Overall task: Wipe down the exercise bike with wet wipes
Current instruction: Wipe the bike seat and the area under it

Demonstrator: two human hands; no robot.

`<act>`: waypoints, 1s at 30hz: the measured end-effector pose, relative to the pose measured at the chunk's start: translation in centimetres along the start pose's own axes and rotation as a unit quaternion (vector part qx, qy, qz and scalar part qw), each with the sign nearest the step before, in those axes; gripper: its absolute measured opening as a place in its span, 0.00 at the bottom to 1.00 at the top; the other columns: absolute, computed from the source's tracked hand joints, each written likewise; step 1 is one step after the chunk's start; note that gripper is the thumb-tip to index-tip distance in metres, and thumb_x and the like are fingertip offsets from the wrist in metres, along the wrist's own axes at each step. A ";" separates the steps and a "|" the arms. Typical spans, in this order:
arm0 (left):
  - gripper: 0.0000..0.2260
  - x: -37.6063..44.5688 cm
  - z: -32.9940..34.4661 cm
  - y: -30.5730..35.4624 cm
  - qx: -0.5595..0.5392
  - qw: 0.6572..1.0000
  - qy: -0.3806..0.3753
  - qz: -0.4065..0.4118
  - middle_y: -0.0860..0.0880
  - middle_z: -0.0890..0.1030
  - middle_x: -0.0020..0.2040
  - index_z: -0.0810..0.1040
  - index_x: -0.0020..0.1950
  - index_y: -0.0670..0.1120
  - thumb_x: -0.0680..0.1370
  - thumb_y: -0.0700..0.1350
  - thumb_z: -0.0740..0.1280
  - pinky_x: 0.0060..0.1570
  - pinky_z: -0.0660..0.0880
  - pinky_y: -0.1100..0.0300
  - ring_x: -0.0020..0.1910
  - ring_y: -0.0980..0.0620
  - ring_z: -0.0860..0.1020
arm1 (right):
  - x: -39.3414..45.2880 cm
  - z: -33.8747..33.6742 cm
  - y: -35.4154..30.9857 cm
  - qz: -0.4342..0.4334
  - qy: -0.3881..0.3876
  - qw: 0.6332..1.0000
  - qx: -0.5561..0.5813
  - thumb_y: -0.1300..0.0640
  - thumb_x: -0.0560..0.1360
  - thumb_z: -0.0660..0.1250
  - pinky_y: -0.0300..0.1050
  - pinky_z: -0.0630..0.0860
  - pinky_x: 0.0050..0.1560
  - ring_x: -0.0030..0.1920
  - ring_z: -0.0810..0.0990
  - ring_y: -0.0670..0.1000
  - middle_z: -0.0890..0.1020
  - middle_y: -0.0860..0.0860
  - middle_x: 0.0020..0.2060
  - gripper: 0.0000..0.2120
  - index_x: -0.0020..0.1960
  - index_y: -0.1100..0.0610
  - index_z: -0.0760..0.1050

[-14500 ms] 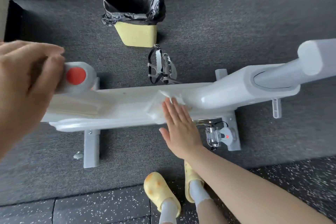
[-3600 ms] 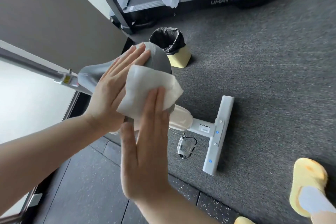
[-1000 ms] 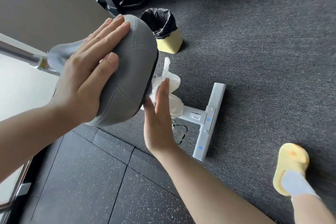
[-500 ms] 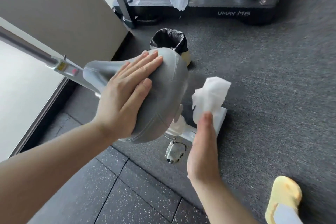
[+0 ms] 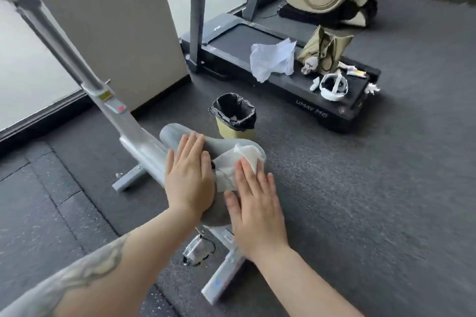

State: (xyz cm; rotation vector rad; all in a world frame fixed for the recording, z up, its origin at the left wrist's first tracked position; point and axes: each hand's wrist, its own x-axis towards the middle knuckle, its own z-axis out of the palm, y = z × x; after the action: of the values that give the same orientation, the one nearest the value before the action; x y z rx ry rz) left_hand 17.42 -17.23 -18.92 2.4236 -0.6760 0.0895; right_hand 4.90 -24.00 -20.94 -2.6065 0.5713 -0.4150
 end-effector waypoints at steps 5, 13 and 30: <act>0.27 0.1 -0.3 0.3 -0.002 0.999 0.016 -0.049 0.54 0.60 0.78 0.64 0.76 0.49 0.78 0.50 0.46 0.77 0.46 0.55 0.78 0.58 0.52 | -0.7 -2.4 2.3 -0.109 -0.089 0.984 -0.108 0.43 0.81 0.47 0.51 0.49 0.73 0.77 0.54 0.50 0.61 0.46 0.76 0.28 0.77 0.54 0.58; 0.25 0.2 -0.3 0.3 0.035 0.996 0.033 -0.079 0.54 0.62 0.77 0.65 0.76 0.50 0.80 0.51 0.47 0.76 0.44 0.61 0.77 0.60 0.53 | 4.9 -3.8 2.9 -0.172 -0.178 0.965 -0.088 0.37 0.80 0.39 0.47 0.41 0.75 0.78 0.44 0.51 0.45 0.46 0.78 0.32 0.79 0.52 0.47; 0.24 -4.2 1.2 2.6 -0.028 0.962 0.078 -0.260 0.61 0.52 0.77 0.56 0.79 0.54 0.82 0.54 0.46 0.76 0.42 0.58 0.76 0.62 0.44 | 7.9 -5.0 9.1 -0.253 -0.205 0.945 0.035 0.36 0.78 0.43 0.40 0.38 0.75 0.76 0.43 0.39 0.46 0.38 0.77 0.32 0.79 0.48 0.48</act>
State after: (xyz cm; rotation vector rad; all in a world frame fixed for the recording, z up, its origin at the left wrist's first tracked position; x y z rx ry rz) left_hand 12.38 -17.86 -19.39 2.4268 0.0405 0.0435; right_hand 6.95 -36.76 -19.40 -2.6354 -0.2554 -0.0313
